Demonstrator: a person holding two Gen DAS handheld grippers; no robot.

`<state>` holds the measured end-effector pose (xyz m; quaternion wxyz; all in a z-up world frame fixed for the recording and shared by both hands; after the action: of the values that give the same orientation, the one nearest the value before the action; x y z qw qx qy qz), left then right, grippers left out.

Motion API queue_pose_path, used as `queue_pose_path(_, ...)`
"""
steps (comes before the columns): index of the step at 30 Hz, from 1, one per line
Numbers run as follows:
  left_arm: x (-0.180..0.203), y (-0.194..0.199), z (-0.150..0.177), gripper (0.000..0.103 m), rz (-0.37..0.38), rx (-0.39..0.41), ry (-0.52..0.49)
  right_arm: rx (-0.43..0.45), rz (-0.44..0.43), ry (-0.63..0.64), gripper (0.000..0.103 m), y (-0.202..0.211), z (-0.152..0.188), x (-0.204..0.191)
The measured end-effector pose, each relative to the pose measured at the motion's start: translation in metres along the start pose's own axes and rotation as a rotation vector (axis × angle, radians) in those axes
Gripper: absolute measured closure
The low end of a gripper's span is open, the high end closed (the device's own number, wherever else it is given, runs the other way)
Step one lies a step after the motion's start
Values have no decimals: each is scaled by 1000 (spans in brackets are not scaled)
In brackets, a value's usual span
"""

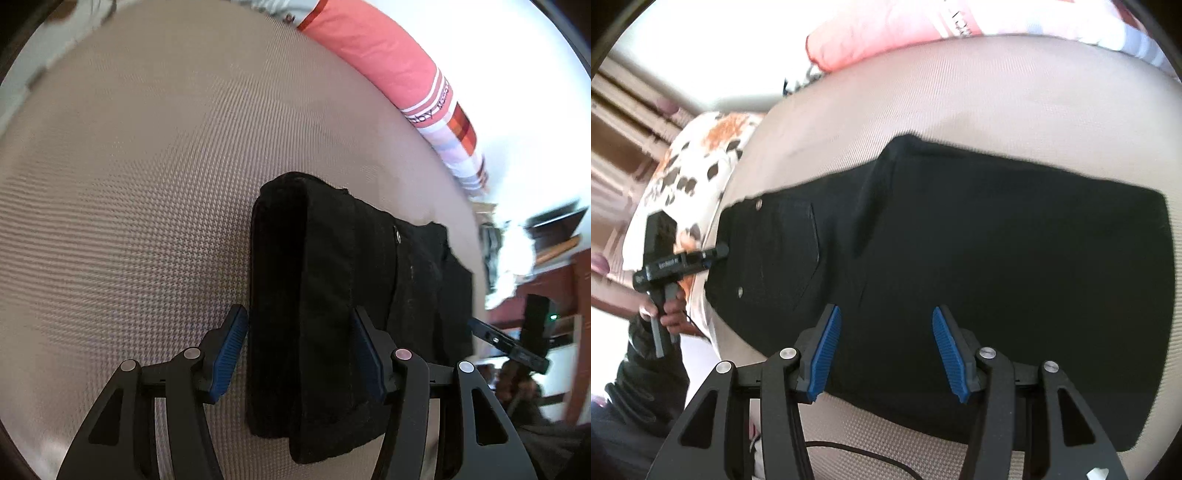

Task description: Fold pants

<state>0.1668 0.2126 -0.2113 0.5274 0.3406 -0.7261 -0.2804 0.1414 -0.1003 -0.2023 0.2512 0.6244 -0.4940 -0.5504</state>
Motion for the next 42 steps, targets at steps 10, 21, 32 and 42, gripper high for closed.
queue_pose_path(10,-6,-3,-14,45,245,-22,43,45,92,-44,51,-1,-24,4)
queue_pose_path(21,12,-12,-10,46,378,-59,-45,14,121,22,51,-20,-18,-22)
queue_pose_path(32,5,-26,-14,67,292,43,37,64,94,18,51,-9,-21,-25)
queue_pose_path(42,20,-15,-11,79,-74,102,84,165,53,-52,50,32,-24,6)
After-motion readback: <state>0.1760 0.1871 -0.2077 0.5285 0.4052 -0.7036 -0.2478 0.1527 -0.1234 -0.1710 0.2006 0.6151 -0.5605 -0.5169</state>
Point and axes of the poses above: each gripper's, at about its wrist camera, not at the fingertips, and y roughly against the way its jaws point, x to its right, z to its underside, the point moved 10 cm from there along -y, roughly the way its jaws point, and after that the axes turned 10 degrees about -y, right-handed, at the moved point
